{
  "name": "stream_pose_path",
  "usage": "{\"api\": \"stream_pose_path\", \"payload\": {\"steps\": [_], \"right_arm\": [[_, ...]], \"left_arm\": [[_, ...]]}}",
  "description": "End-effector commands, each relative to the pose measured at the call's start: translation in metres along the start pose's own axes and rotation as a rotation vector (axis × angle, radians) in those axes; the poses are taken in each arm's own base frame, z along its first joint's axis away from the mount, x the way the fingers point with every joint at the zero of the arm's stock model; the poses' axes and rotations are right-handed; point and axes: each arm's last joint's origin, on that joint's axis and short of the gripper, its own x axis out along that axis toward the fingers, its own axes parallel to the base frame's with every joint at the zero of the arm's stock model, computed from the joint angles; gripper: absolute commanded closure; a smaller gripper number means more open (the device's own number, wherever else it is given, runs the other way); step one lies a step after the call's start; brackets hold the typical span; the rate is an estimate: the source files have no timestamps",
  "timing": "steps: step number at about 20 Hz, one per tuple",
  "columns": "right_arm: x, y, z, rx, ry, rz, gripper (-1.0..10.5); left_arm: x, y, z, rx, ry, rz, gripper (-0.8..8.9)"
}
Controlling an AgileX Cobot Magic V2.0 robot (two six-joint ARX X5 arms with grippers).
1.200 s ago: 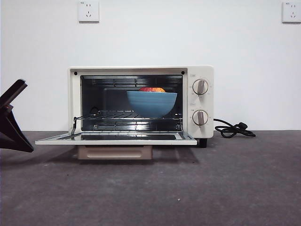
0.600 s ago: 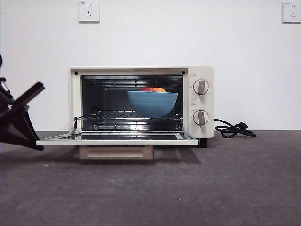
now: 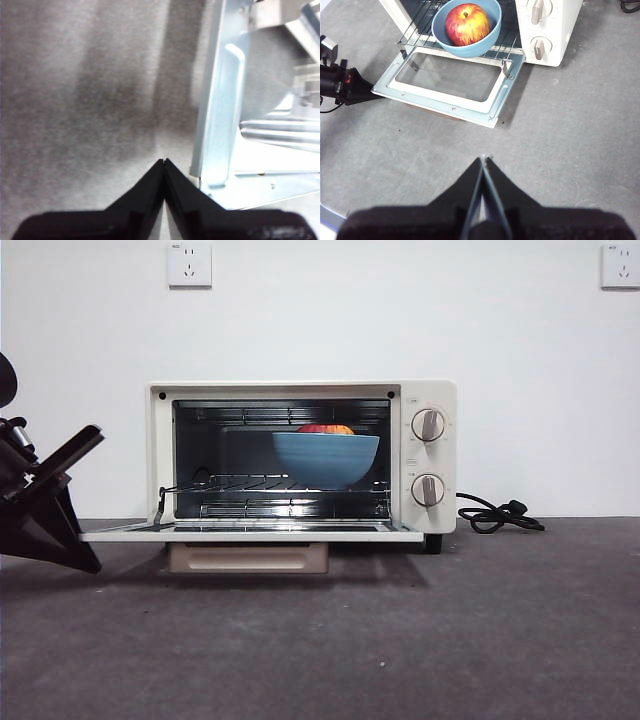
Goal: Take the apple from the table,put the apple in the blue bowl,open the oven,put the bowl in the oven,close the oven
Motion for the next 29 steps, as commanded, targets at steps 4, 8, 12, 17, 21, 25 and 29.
{"api": "stream_pose_path", "payload": {"steps": [4, 8, 12, 17, 21, 25, 29], "right_arm": [[0.001, 0.000, 0.000, 0.011, -0.001, 0.004, 9.5], [0.001, 0.000, 0.000, 0.011, -0.001, 0.004, 9.5], [0.001, 0.000, 0.000, 0.011, -0.001, 0.004, 9.5], [0.001, 0.000, 0.000, 0.011, -0.001, 0.004, 9.5], [0.001, 0.000, 0.000, 0.016, 0.000, 0.004, 9.5], [0.001, 0.000, 0.000, 0.019, 0.000, 0.003, 9.5], [0.001, 0.000, -0.001, 0.019, 0.000, 0.004, 9.5]], "left_arm": [[-0.005, -0.018, 0.007, 0.022, -0.006, -0.210, 8.22], [-0.011, -0.029, 0.017, 0.039, -0.041, -0.240, 8.22], [-0.021, -0.047, 0.035, 0.066, -0.097, -0.274, 8.22], [-0.041, -0.079, 0.062, 0.132, -0.182, -0.326, 8.22], [-0.054, -0.096, 0.075, 0.170, -0.242, -0.341, 8.21], [-0.055, -0.098, 0.075, 0.175, -0.230, -0.353, 8.22], [-0.056, -0.100, 0.069, 0.226, -0.146, -0.402, 8.21]]}}
